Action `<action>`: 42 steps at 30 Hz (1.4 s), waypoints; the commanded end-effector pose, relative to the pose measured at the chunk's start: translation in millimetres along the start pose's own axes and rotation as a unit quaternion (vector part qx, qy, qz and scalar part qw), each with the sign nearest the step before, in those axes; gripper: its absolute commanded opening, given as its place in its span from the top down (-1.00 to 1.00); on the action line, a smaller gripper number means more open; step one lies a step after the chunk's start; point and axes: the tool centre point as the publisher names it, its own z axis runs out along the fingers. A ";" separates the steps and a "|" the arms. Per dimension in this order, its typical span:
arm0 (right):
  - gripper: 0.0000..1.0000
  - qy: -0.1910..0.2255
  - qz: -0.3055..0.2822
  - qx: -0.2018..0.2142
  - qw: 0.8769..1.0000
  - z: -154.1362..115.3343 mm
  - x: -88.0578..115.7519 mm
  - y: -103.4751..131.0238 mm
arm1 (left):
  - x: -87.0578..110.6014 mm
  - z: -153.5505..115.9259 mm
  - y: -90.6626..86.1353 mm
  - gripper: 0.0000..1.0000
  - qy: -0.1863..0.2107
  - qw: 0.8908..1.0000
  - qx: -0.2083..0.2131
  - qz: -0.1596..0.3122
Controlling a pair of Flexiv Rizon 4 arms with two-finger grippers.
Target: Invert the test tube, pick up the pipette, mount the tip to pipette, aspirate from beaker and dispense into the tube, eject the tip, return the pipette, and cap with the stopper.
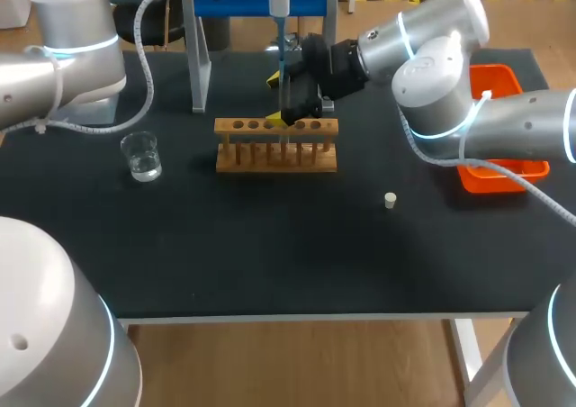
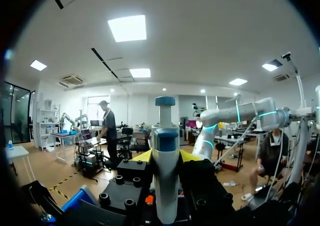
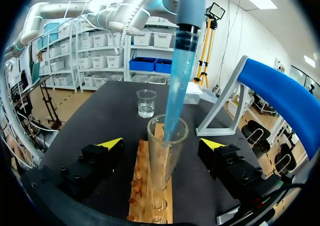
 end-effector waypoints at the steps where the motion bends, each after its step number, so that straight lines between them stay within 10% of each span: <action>1: -1.00 0.001 0.000 0.001 1.000 -1.2 -0.4 0.2 | -1.1 -3.7 -1.9 1.00 -0.001 1.000 -0.003 0.000; 42: -1.00 0.001 0.000 0.001 1.000 -1.2 -0.4 0.2 | -1.0 6.9 1.2 1.00 0.019 1.000 -0.004 -0.002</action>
